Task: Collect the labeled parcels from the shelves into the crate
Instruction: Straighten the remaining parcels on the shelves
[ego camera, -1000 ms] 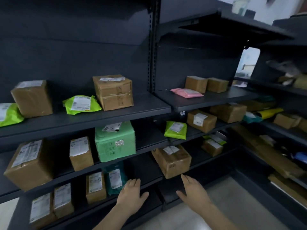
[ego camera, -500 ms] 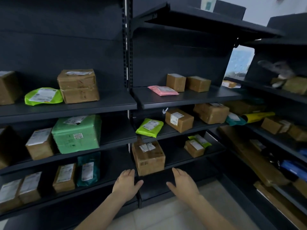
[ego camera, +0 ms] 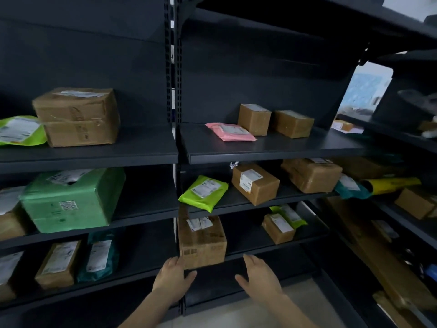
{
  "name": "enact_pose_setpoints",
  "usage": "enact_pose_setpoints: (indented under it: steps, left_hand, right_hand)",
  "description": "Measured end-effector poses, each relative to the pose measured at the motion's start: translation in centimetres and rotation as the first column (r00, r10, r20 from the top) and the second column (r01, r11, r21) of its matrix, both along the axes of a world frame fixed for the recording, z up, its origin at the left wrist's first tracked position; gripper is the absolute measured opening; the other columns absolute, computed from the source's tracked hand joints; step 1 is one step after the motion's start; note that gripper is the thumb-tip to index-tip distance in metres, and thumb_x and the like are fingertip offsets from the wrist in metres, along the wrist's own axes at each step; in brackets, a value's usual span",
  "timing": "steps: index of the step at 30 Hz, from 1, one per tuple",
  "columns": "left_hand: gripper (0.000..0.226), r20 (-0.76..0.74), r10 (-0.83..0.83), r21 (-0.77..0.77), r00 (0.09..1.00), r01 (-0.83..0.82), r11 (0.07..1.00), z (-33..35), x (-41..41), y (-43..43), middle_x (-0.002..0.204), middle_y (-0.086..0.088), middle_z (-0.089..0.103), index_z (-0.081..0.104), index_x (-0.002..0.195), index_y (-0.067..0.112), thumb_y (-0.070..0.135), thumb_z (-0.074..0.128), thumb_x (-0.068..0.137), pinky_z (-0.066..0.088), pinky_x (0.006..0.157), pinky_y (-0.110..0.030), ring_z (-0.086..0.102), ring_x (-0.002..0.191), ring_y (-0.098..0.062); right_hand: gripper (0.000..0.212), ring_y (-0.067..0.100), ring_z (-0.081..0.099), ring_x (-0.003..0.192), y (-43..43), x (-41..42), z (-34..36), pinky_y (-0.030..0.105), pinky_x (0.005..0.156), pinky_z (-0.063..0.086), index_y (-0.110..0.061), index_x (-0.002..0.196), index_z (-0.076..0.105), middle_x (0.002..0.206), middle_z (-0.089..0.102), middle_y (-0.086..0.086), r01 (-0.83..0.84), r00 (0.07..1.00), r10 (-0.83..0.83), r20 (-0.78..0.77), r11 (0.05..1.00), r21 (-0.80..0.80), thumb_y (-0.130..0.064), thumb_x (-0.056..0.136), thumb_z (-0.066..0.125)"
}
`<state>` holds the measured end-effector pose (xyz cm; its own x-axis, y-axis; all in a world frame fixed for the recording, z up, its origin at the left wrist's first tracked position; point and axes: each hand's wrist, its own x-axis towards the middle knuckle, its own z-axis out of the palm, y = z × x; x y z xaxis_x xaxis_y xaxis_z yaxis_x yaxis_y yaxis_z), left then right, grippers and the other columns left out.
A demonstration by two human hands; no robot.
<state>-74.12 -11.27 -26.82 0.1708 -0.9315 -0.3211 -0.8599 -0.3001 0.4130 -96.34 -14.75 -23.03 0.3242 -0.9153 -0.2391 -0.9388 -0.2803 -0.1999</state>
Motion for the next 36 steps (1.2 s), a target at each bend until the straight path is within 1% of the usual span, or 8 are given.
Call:
enact_pose_setpoints:
  steps: [8, 14, 18, 24, 28, 31, 32, 36]
  left_hand:
    - [0.063, -0.037, 0.053, 0.041, 0.998, -0.052, 0.998, -3.0, 0.0, -6.6, 0.143, -0.001, 0.04, 0.033, 0.142, 0.018, 0.053, 0.041, 0.09, 0.032, 0.111, -0.032, 0.032, 0.135, -0.018]
    - [0.064, -0.056, 0.147, 0.063, 0.988, -0.143, 0.988, -6.7, 0.4, -9.9, 0.142, 0.001, 0.041, 0.031, 0.144, 0.021, 0.052, 0.043, 0.09, 0.035, 0.108, -0.03, 0.034, 0.134, -0.018]
    - [0.066, -0.031, 0.221, 0.061, 0.975, -0.219, 0.974, -10.4, 0.8, -12.8, 0.15, -0.005, 0.03, 0.018, 0.147, 0.01, 0.046, 0.039, 0.095, 0.026, 0.113, -0.028, 0.026, 0.14, -0.021]
    - [0.073, -0.287, 0.527, -0.103, 0.8, -0.573, 0.813, -19.4, 3.0, -18.4, 0.153, -0.014, 0.027, 0.014, 0.148, 0.003, 0.042, 0.044, 0.095, 0.028, 0.113, -0.034, 0.028, 0.14, -0.028]
    - [0.066, -0.516, 0.555, -0.16, 0.653, -0.71, 0.686, -23.7, 3.6, -21.0, 0.141, -0.014, 0.046, 0.024, 0.146, 0.006, 0.04, 0.047, 0.094, 0.042, 0.097, -0.033, 0.049, 0.124, -0.029]
    - [0.047, -0.618, 0.495, -0.214, 0.61, -0.737, 0.641, -25.8, 3.3, -21.8, 0.109, -0.008, 0.059, 0.046, 0.133, 0.005, 0.034, 0.046, 0.096, 0.046, 0.067, -0.028, 0.058, 0.092, -0.021]
    - [0.044, -0.631, 0.473, -0.246, 0.615, -0.736, 0.63, -26.2, 3.2, -22.0, 0.109, -0.008, 0.059, 0.047, 0.131, 0.005, 0.032, 0.045, 0.096, 0.044, 0.066, -0.027, 0.056, 0.089, -0.019]
    - [0.042, -0.599, 0.404, -0.39, 0.691, -0.692, 0.607, -27.5, 2.1, -21.8, 0.118, -0.009, 0.058, 0.045, 0.132, 0.008, 0.03, 0.044, 0.097, 0.045, 0.083, -0.033, 0.056, 0.1, -0.023]
  right_hand:
    - [0.067, 0.018, 0.027, 0.138, -8.1, -1.3, -3.1, 0.028, 0.112, 0.028, -0.014, 0.147, 0.017, 0.15, 0.029, 0.004, 0.005, 1.0, -0.003, -0.021, 0.994, 0.109, -0.045, 0.094, 0.042]
    - [0.065, 0.02, 0.025, 0.138, -13.3, -0.6, -7.4, 0.027, 0.112, 0.026, -0.015, 0.148, 0.015, 0.152, 0.024, 0.004, -0.057, 0.998, 0.061, -0.016, 0.982, 0.182, -0.046, 0.095, 0.038]
    - [0.06, 0.02, 0.027, 0.138, -17.7, 0.9, -12.6, 0.026, 0.11, 0.026, -0.014, 0.147, 0.018, 0.151, 0.027, 0.004, -0.081, 0.996, 0.074, 0.046, 0.981, 0.176, -0.038, 0.097, 0.04]
    - [0.056, 0.022, 0.04, 0.128, -24.8, 4.3, -23.4, 0.028, 0.1, 0.037, -0.01, 0.143, 0.026, 0.141, 0.04, 0.008, 0.023, 0.967, -0.035, 0.253, 0.998, 0.05, -0.042, 0.098, 0.031]
    - [0.054, 0.022, 0.055, 0.11, -27.3, 6.6, -28.3, 0.029, 0.086, 0.047, -0.009, 0.133, 0.039, 0.123, 0.055, 0.008, 0.114, 0.874, -0.123, 0.469, 0.992, 0.048, -0.048, 0.096, 0.032]
    - [0.036, 0.023, 0.06, 0.097, -28.0, 6.8, -30.0, 0.032, 0.082, 0.05, -0.009, 0.117, 0.048, 0.109, 0.061, 0.008, 0.113, 0.729, -0.118, 0.675, 0.992, 0.051, -0.036, 0.097, 0.038]
    - [0.032, 0.022, 0.061, 0.094, -28.2, 6.7, -30.5, 0.032, 0.081, 0.05, -0.009, 0.114, 0.05, 0.106, 0.062, 0.006, 0.104, 0.688, -0.087, 0.721, 0.994, 0.021, -0.034, 0.096, 0.04]
    - [0.03, 0.013, 0.06, 0.087, -28.3, 5.3, -32.1, 0.026, 0.076, 0.05, -0.013, 0.117, 0.051, 0.099, 0.062, -0.001, 0.063, 0.567, 0.052, 0.822, 0.992, -0.107, -0.032, 0.096, 0.042]
